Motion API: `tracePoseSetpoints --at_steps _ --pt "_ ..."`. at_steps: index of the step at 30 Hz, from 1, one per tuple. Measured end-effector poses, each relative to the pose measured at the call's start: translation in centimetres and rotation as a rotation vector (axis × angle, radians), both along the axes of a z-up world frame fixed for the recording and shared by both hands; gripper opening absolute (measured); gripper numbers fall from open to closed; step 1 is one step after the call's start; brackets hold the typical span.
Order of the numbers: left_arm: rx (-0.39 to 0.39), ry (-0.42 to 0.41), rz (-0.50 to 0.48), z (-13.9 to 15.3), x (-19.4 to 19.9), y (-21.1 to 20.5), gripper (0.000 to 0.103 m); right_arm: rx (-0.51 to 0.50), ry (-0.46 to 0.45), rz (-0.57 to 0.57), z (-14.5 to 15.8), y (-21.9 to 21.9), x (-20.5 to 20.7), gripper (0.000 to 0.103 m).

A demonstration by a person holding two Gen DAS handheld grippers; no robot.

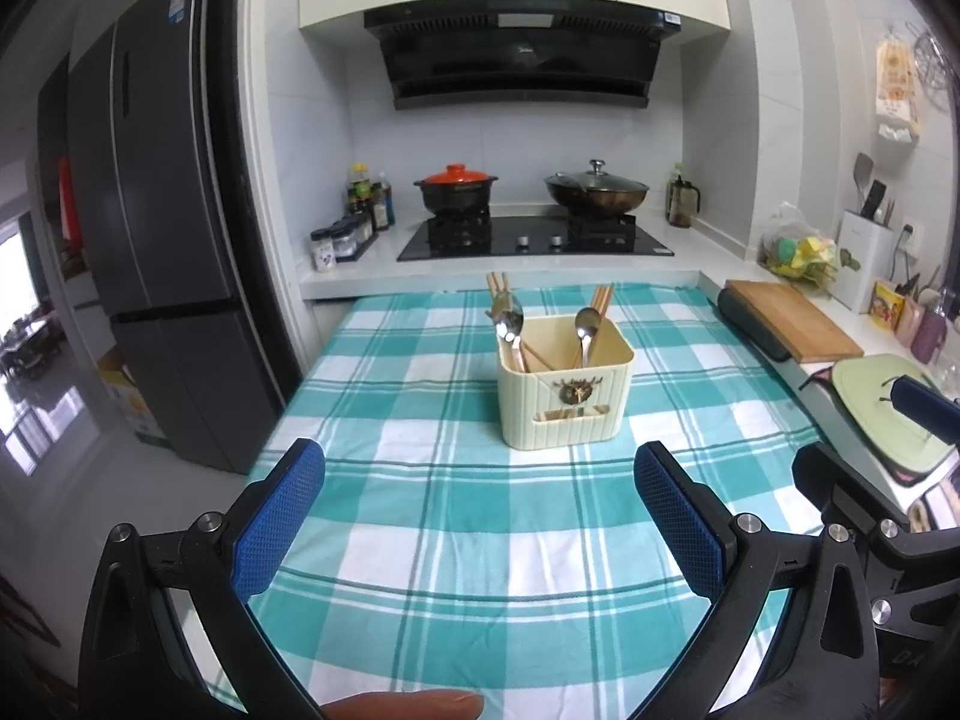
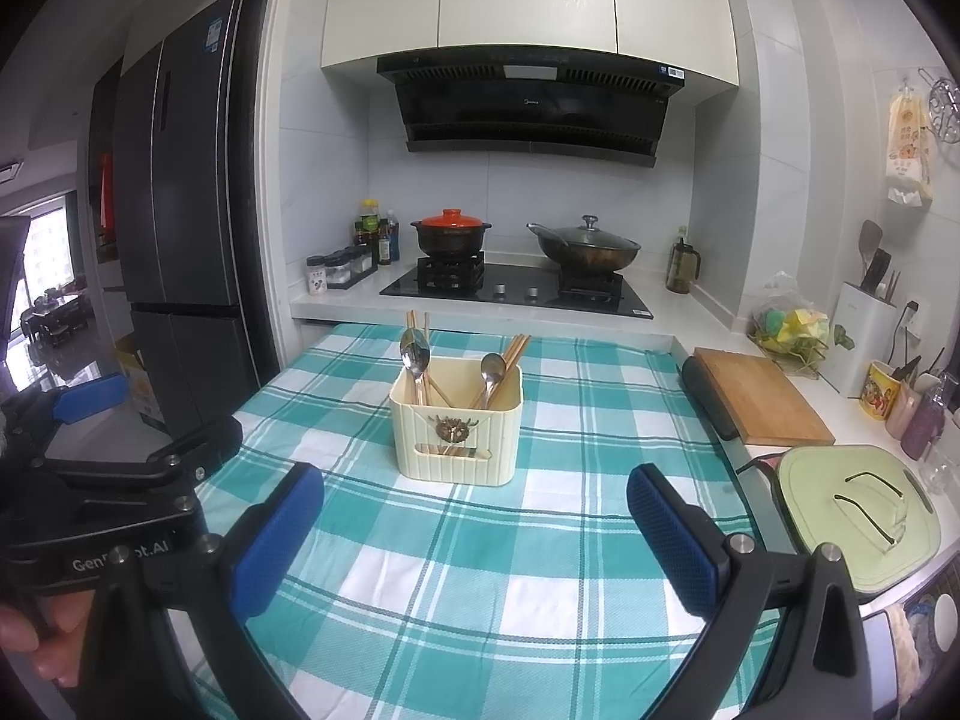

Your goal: Organize utensils

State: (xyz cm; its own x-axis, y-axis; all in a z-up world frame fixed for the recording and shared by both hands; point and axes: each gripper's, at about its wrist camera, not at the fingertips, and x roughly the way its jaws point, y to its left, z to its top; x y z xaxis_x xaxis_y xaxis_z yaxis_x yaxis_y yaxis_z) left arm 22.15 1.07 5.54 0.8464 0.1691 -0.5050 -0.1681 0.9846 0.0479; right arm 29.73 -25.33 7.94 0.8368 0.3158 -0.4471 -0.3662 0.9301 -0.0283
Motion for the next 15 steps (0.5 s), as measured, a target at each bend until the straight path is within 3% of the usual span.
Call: tracePoseSetpoints --at_steps 15 --pt "-0.045 -0.025 -0.025 -0.49 -0.47 0.16 0.102 -0.001 0.008 -0.001 -0.4 0.2 -0.33 0.103"
